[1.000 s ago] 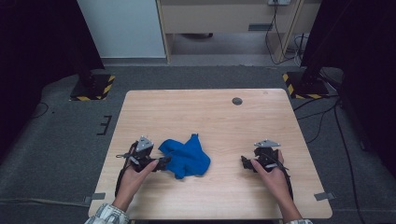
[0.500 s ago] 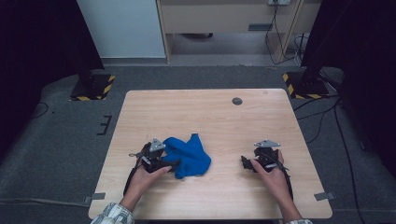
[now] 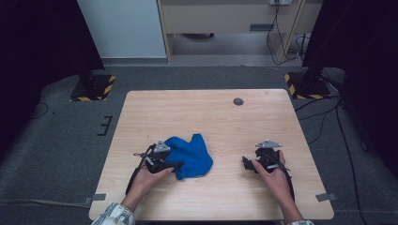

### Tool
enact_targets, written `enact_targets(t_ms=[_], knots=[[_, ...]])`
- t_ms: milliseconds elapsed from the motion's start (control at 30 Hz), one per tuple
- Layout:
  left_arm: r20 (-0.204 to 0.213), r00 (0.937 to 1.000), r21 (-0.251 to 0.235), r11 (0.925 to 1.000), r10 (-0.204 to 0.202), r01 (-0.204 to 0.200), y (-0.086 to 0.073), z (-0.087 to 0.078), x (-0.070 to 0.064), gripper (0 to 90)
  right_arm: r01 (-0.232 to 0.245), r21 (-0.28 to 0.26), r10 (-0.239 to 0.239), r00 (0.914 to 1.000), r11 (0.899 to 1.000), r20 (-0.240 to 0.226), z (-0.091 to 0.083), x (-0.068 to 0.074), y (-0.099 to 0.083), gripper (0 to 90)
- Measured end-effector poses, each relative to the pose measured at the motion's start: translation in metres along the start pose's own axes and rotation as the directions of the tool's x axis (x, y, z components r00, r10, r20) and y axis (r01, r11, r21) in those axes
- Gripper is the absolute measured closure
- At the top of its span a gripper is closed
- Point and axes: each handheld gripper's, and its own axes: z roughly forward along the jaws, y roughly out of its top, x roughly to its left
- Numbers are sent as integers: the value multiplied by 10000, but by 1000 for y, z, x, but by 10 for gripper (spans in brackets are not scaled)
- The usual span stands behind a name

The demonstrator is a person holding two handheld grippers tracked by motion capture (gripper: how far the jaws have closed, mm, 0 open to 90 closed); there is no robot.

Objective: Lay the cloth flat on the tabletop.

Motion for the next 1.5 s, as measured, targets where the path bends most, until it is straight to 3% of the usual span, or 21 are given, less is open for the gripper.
enact_targets(t_ms=[200, 367, 567, 933, 1067, 1500], knots=[[615, 9981, 141, 9999, -36, 27, 2, 0, -4, 656, 0, 3, 0, 10000, 10000, 11, 0, 0, 0, 19], [823, 9963, 167, 9996, -252, 239, 2, 0, -3, 756, 10, 3, -10, 10000, 10000, 13, 0, 0, 0, 18], [430, 9988, -26, 9997, -238, 240, 4, -5, 1, 789, 5, 0, -5, 10000, 10000, 6, 0, 0, 0, 18], [324, 9985, -629, 9970, -434, 454, 11, -12, 7, 796, -7, 3, 7, 10000, 10000, 15, 0, 0, 0, 18], [421, 9978, -704, 9960, -518, 547, 17, -8, 7, 797, -4, 5, 4, 10000, 10000, 15, 0, 0, 0, 18], [786, 9966, -789, 9964, -262, 324, 52, 16, -11, 799, -10, 4, 10, 10000, 10000, 9, 0, 0, 0, 18]])
